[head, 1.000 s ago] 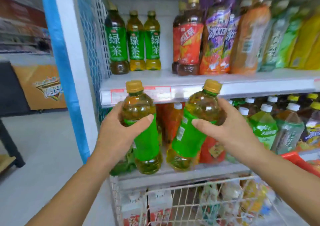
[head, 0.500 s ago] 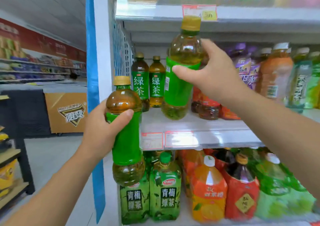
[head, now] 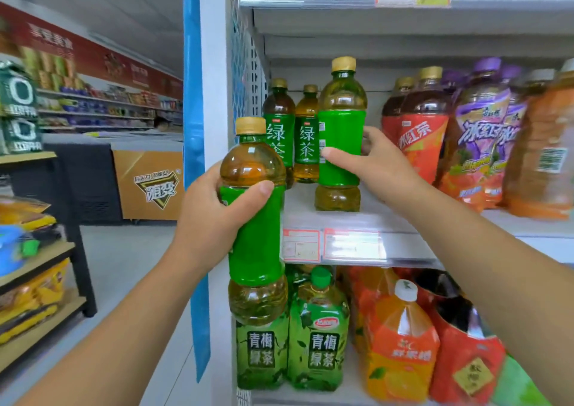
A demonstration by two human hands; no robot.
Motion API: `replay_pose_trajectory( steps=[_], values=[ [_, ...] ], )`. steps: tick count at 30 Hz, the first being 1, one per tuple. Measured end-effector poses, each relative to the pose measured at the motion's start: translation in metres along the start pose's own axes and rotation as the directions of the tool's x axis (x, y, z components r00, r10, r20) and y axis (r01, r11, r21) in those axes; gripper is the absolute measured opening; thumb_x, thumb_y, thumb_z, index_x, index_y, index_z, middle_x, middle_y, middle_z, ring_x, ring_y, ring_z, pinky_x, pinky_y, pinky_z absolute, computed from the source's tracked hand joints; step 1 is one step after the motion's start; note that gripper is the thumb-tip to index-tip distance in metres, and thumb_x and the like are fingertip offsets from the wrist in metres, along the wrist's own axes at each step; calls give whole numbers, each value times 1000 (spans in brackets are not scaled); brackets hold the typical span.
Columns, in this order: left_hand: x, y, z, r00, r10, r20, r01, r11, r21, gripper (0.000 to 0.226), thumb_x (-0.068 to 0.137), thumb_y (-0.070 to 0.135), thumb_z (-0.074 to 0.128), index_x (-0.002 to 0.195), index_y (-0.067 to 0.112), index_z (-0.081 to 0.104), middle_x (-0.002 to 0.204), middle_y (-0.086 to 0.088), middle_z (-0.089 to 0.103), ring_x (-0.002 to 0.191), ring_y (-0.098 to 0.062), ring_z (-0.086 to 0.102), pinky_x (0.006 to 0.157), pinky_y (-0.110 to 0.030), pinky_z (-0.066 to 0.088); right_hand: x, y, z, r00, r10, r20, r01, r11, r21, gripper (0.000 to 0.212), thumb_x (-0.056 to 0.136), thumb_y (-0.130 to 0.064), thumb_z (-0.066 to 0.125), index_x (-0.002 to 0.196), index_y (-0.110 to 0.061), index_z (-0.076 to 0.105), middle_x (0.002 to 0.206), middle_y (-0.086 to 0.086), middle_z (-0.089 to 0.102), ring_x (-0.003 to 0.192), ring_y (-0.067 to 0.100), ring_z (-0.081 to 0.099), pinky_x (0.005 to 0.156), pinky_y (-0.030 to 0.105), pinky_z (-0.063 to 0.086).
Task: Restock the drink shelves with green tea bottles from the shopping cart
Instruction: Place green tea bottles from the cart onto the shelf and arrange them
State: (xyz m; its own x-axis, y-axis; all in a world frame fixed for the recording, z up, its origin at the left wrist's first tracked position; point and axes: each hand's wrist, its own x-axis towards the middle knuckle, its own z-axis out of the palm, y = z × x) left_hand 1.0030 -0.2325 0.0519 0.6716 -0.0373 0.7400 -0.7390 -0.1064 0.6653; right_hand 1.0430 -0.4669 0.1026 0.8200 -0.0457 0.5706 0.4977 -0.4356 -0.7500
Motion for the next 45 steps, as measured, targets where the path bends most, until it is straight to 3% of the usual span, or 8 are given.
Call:
replay_pose_trajectory(
  steps=[6, 11, 19, 24, 29, 35, 39, 45],
  values=[
    [-2, 0, 0, 1000, 4, -8, -4, 1000, -5, 32, 64, 58, 64, 85, 34, 65, 78, 15, 71, 77, -4, 68, 64, -14, 51, 9, 15, -3, 993, 79, 83, -80, 997, 8, 88, 49, -51, 88, 127, -31, 53, 118, -7, 66, 105, 11, 65, 93, 35, 52],
    [-1, 0, -1, 1000, -4, -9, 4, 1000, 1, 32, 63, 60, 64, 85, 36, 66, 81, 14, 71, 79, -6, 69, 65, -16, 53, 11, 17, -12, 958, 171, 229, -222, 951, 218, 63, 74, -17, 76, 131, -11, 51, 119, 9, 67, 107, 22, 66, 99, 45, 48],
    [-2, 4, 0, 1000, -19, -10, 19, 1000, 25, 34, 61, 61, 62, 84, 36, 65, 79, 17, 71, 77, -2, 68, 62, -13, 52, 1, 5, 5, 994, 110, -12, -110, 977, -185, 83, 70, -31, 84, 134, -17, 33, 112, -8, 50, 101, 9, 51, 77, 18, 42],
    [-1, 5, 0, 999, -33, -9, 33, 998, 46, 40, 61, 63, 61, 88, 34, 64, 79, 18, 70, 79, -2, 68, 61, -12, 50, 8, 11, 0, 960, 245, 137, -254, 966, 53, 74, 76, -11, 78, 133, -9, 31, 116, 5, 63, 103, 18, 63, 98, 35, 47],
    [-2, 7, 0, 999, -50, -1, 50, 997, 51, 41, 61, 64, 61, 89, 34, 65, 82, 16, 71, 81, -5, 68, 64, -14, 52, 9, 7, 14, 978, 205, 34, -195, 962, -194, 89, 66, -46, 83, 133, -21, 29, 126, -1, 49, 113, 18, 53, 97, 36, 47],
    [0, 10, -2, 999, -50, 3, 49, 997, 59, 43, 59, 64, 63, 88, 33, 66, 81, 15, 72, 79, -3, 68, 61, -14, 52, 14, 9, 7, 976, 172, 132, -176, 984, 16, 54, 77, -16, 78, 123, -17, 50, 120, 1, 64, 103, 15, 62, 91, 30, 49],
    [8, 18, -7, 1000, -14, 16, 13, 996, 83, 40, 61, 63, 64, 87, 34, 67, 83, 13, 72, 79, -4, 69, 63, -16, 54, 16, 16, 4, 959, 229, 166, -227, 973, -33, 79, 77, -27, 79, 138, -14, 32, 124, 0, 61, 109, 17, 60, 101, 37, 45],
    [26, 22, -11, 1000, -9, 11, 9, 1000, 2, 25, 64, 59, 64, 79, 40, 70, 80, 8, 72, 77, -9, 71, 65, -22, 55, 23, 20, 11, 981, 188, 56, -180, 976, -123, 64, 75, -34, 80, 120, -18, 38, 114, -1, 60, 104, 17, 60, 90, 35, 51]
  ],
)
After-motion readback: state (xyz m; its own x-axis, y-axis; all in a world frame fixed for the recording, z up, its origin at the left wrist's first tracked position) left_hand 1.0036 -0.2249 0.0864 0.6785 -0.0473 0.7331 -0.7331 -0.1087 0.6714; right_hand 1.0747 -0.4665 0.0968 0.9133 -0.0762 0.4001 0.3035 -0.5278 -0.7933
